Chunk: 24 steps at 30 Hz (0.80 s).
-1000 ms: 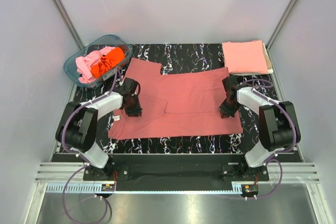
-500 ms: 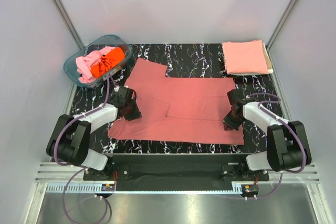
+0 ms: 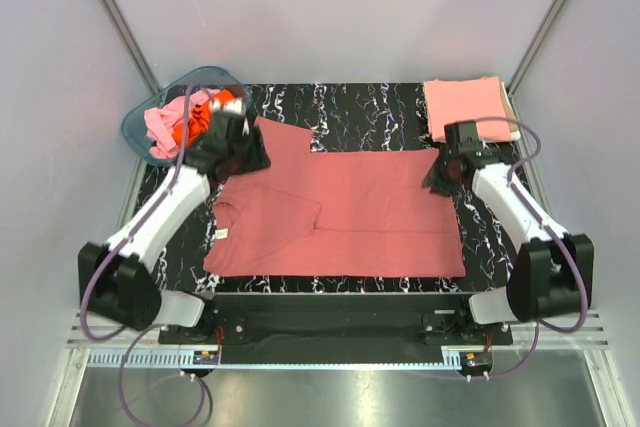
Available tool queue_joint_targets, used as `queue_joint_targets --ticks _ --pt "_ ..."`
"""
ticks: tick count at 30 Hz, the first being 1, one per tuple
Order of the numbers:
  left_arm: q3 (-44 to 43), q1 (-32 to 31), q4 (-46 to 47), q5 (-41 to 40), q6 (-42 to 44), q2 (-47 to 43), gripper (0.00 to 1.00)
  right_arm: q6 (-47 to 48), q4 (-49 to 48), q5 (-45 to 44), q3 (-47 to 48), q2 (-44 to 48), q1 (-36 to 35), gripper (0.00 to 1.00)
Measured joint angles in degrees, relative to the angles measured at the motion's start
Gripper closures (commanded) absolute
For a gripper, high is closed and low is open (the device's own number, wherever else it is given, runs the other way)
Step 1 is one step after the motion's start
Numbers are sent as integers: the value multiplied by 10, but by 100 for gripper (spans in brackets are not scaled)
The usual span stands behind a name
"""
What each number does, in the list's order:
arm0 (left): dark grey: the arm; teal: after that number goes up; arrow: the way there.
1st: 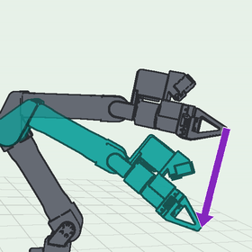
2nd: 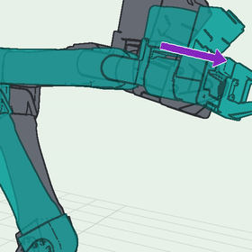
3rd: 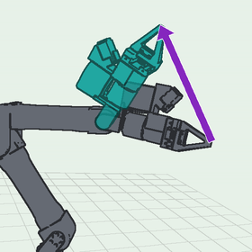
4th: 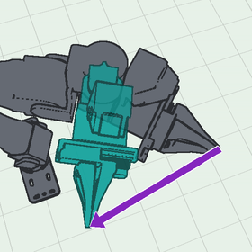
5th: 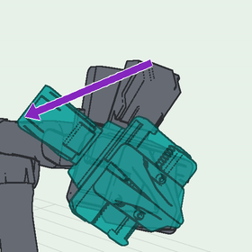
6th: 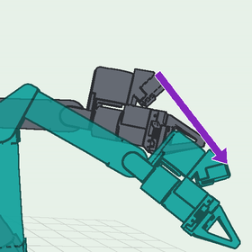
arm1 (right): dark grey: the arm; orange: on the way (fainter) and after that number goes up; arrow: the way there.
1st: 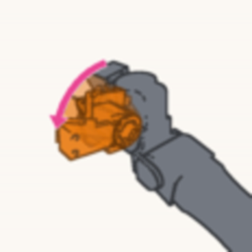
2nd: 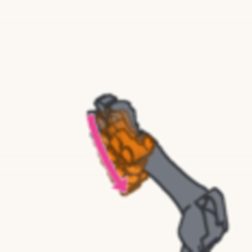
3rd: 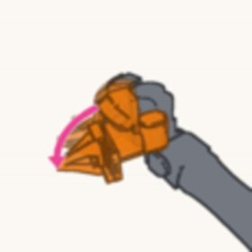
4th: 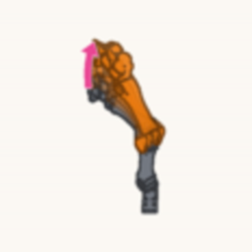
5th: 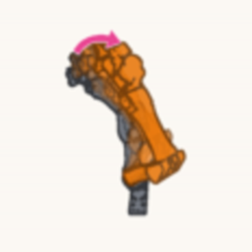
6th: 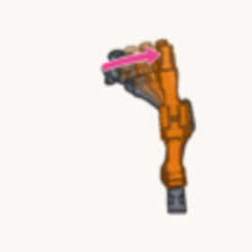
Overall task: Fold and stack the t-shirts
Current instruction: Fold the tshirt
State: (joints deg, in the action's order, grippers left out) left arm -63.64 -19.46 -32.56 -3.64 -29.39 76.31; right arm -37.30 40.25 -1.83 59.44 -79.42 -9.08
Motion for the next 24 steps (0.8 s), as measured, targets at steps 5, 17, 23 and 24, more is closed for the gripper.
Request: queue_joint_targets --ticks 5,17,23,24 --pt "-242 23 3 5 104 203 46 92 -68 18 85 -83 53 61" --pt "-508 111 -87 45 210 522 46 192 -161 119 149 -249 182 52" --pt "-530 142 -98 50 230 548 46 216 -199 173 171 -328 191 52" --pt "-534 143 -98 51 235 552 46 218 -203 182 176 -339 192 52"
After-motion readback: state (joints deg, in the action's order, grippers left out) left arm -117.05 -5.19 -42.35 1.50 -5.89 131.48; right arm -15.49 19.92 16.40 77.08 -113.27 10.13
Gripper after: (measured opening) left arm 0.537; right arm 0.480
